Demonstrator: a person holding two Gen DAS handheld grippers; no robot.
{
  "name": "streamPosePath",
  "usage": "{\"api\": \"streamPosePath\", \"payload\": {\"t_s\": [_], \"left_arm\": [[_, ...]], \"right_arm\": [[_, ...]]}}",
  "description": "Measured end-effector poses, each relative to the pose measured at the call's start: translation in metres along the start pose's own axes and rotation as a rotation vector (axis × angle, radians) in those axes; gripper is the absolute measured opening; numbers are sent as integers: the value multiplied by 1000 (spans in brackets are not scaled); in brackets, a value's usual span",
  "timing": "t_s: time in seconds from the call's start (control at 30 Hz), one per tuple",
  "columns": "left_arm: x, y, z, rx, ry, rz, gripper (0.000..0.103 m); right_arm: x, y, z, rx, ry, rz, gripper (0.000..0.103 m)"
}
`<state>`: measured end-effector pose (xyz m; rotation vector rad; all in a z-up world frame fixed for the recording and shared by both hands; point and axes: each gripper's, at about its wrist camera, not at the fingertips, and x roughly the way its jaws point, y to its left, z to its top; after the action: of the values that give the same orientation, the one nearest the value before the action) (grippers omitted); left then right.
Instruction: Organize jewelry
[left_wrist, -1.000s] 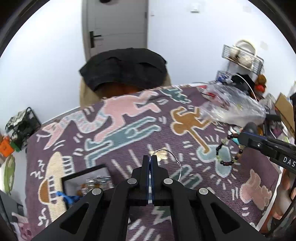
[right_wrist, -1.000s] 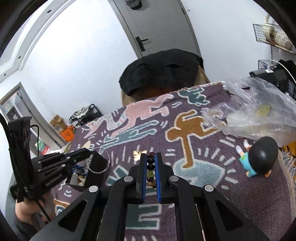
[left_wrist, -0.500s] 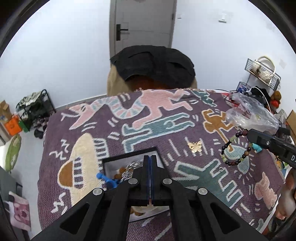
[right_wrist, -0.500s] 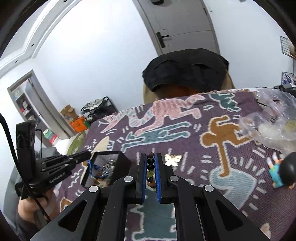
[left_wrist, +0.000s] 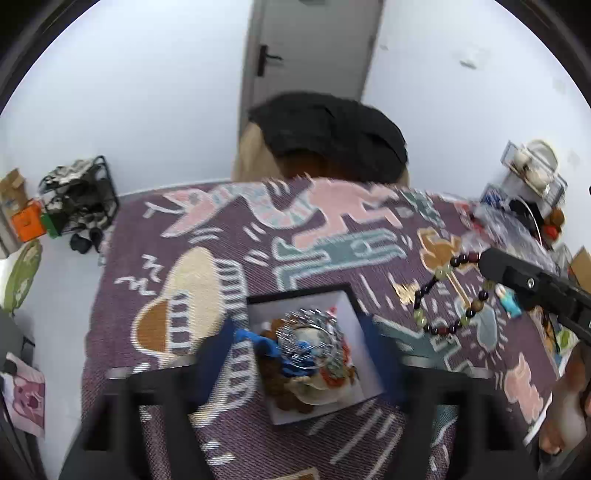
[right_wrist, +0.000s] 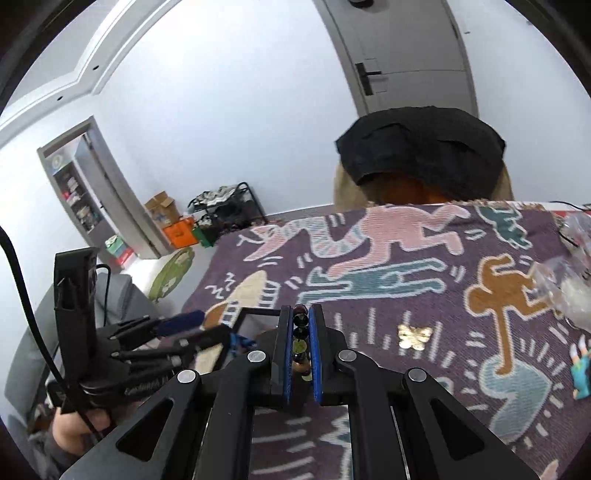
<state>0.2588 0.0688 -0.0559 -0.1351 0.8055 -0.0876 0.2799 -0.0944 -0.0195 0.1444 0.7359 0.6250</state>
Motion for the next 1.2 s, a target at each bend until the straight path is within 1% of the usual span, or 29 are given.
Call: {"api": "streamPosePath", "payload": {"t_s": [0.03,0.13,0.3,0.4,0.47,0.5,0.53,0.6,0.73,0.77,0.8,0.87,1.03,1.07,1.13,1.2], "left_arm": [[-5,5,-1,-14,-19,2,83],[-10,20,-1,-51,-17,4,83],[-18,37,-5,-80,-28,18,83],[-20,41,-6,-92,-24,16,83],[-20,40,-6,-91,-22,14,83],[-21,39,-6,-89,-22,13,83],[-21,38,-6,-87,-23,12,83],[-23,33,-5,-83,-32,9,83],[-22,23,-3,-102,-27,-31,83],[-21,19,-2,-100,-27,-38,85],[-21,14,-2,-95,-27,-44,88],[-20,1,-2,-72,-29,-55,92],[-18,-30,-1,-9,-28,-79,92],[-18,-35,-1,0,-27,-83,92],[-16,-45,0,20,-25,-93,92],[-13,-55,1,39,-22,-101,92]], "right_arm": [[3,6,1,-8,3,7,9],[11,19,3,-24,13,27,9],[26,37,1,-44,38,58,9],[37,49,-2,-75,77,38,10],[44,51,-5,-68,109,17,25],[44,50,-7,-56,117,22,44],[42,48,-7,-47,107,23,52],[32,40,-8,-31,72,15,52],[14,17,-9,36,58,2,52],[9,11,-10,52,51,-4,52],[5,7,-11,65,47,-8,52],[-4,-7,-14,103,41,-19,53],[-26,-38,-24,185,18,-50,54],[-29,-43,-25,196,10,-58,54],[-37,-53,-28,217,0,-69,62],[-45,-63,-30,235,-14,-79,64]]}}
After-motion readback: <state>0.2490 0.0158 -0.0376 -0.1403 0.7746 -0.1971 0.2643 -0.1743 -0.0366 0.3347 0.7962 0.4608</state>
